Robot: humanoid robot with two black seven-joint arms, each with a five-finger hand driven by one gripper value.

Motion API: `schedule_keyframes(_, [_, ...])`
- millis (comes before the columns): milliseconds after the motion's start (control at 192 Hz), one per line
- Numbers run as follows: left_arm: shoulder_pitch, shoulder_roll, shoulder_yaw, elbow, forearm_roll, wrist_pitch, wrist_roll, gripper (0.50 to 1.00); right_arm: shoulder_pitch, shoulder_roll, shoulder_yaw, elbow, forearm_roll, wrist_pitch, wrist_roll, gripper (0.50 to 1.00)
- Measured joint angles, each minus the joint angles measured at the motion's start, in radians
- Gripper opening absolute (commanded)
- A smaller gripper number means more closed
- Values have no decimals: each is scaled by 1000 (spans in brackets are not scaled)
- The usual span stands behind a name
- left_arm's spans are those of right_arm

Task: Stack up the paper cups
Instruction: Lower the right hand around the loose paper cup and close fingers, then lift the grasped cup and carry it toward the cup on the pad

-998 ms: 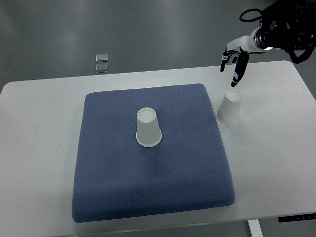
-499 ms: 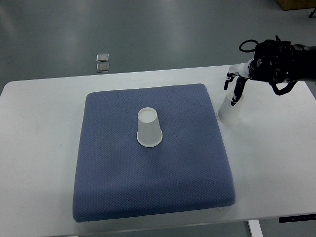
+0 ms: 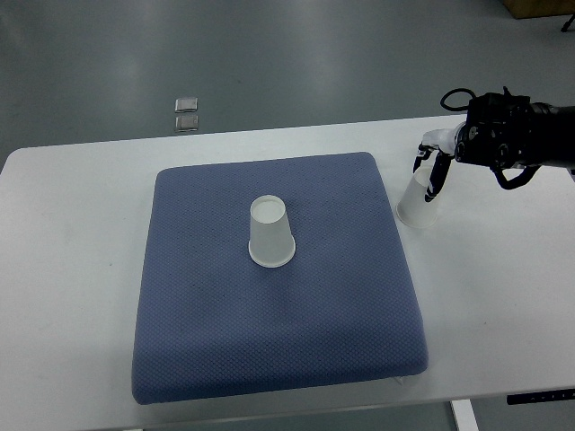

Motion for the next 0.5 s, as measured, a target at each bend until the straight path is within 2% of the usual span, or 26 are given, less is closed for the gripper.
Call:
schedule_keyframes(99, [1, 0, -1, 1, 0, 0, 0, 1000, -4, 0, 0, 0, 0, -1, 0, 897])
schedule_keyframes(286, [1, 0, -1, 2, 0, 0, 0, 1000, -9, 0, 0, 0, 0, -2, 0, 801])
schedule_keyframes(499, [1, 0, -2, 2, 0, 0, 0, 1000, -12, -2, -2, 0, 0, -2, 2, 782])
